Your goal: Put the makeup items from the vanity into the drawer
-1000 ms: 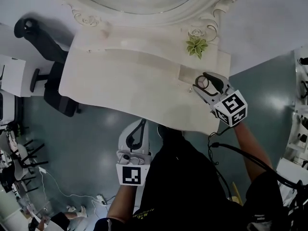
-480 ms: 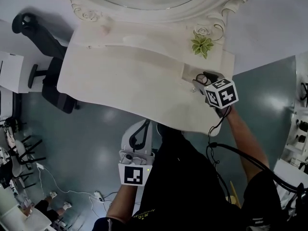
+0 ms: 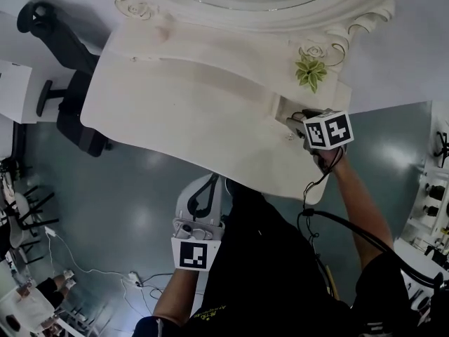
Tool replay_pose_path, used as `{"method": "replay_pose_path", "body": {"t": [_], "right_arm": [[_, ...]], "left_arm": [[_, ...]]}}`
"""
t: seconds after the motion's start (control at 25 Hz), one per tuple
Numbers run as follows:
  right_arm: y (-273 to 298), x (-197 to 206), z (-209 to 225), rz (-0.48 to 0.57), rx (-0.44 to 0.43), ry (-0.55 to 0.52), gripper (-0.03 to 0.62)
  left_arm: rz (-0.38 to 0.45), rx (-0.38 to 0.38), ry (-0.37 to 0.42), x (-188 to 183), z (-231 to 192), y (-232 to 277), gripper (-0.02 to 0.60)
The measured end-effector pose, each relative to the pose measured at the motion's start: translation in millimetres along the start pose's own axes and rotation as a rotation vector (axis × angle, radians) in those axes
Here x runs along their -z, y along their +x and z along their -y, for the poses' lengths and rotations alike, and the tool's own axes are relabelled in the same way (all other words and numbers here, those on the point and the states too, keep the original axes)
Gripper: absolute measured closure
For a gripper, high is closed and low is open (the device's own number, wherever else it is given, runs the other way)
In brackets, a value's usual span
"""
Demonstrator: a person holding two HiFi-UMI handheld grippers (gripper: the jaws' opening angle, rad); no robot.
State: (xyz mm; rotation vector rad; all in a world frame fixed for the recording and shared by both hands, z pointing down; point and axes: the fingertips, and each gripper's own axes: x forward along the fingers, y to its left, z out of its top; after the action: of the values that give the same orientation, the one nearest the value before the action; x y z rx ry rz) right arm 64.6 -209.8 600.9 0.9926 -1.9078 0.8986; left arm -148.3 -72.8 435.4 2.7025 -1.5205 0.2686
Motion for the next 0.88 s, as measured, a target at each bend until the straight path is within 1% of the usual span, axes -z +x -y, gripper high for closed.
{"method": "replay_pose_path", "body": {"t": [0.16,0.32,0.52,0.72,0.8,0.88], "right_arm": [[7,2,1,-0.043,-0.024,0.086,0.355],[17,7,4,-0.117,-0.012,0.122,0.356],[30,18,11,-0.260,0.076,0.142,0.356],[40,35,19,-0.439,0.158,0.196,0.355],[44,39,22,-0.483,0.187,0.230,0.355],[47,41,23,-0.505,0.201,0.258,0.353]], "left_arm": [[-0.011,0.006,-0.013,4,-4,5,0.560],[-0.010,0.010,-0.034,6,-7,10,0.560],[-0.004,0.014,-0.057,6,-10,13,0.560],[0.011,0.023,-0.074,4,-11,12,0.560],[0.016,0.022,-0.085,3,-12,11,0.560],[0.032,0.019,-0.088,-2,-13,10,0.560]]}}
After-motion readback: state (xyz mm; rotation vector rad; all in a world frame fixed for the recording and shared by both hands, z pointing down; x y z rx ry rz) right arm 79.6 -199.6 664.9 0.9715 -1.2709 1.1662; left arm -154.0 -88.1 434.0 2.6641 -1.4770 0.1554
